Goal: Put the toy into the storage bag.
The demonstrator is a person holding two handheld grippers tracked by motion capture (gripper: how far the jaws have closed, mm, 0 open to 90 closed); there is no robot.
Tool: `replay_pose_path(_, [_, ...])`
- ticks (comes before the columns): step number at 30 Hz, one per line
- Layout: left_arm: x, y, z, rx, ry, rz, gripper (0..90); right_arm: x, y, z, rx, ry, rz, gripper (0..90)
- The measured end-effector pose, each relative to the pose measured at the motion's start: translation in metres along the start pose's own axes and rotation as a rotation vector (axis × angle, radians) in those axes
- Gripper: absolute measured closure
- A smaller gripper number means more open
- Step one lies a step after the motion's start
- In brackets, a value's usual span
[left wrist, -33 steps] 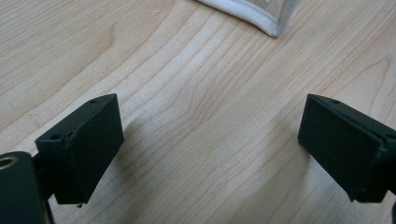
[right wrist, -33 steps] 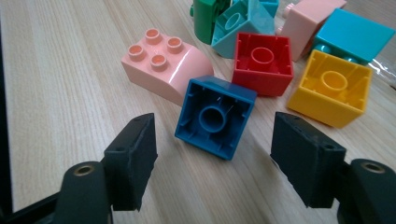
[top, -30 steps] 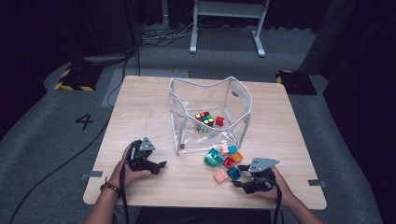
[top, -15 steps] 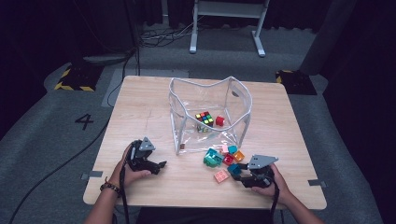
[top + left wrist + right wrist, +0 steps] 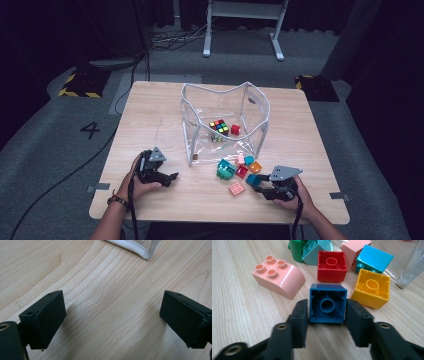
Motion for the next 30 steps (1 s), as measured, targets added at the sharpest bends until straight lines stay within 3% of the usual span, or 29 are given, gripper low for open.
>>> replay_pose_path(4, [0.000,0.000,0.000,0.000,0.000,-0.001,6.9,-0.001,0.004,-0.003,0.004,0.005,-0.001,43.2])
replay_pose_path(7, [0.000,0.000,0.000,0.000,0.000,-0.001,6.9,-0.002,0.007,-0.007,0.002,-0.008,-0.013,43.8])
replay_pose_path(11, [0.000,0.000,0.000,0.000,0.000,0.000,6.9,-0.002,0.009,-0.008,0.003,-0.031,0.002,58.1])
replay_pose_path(13, [0.000,0.000,0.000,0.001,0.000,0.000,6.9,-0.002,0.009,-0.007,0.004,-0.026,-0.006,58.6])
replay_pose_path(15, [0.000,0.000,0.000,0.000,0.000,0.000,6.9,0.001,0.006,-0.003,0.011,-0.034,0.009,59.0])
replay_pose_path(25, [0.000,0.000,0.000,0.000,0.000,0.000,6.9,0.013,-0.003,0.020,0.062,-0.047,-0.023,59.0])
replay_pose_path(30, [0.000,0.000,0.000,0.000,0.000,-0.001,6.9,0.028,-0.007,0.031,0.079,-0.103,-0.044,59.0])
Point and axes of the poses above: each handheld gripper's, and its own axes: z roughly backward along the jaws, y roughly out of its top, x roughly to its right, the point moved 3 cm from there along -z, roughly forward along the jaws, and after that the axes turned 5 degrees about -x, right-handed, at the moved point
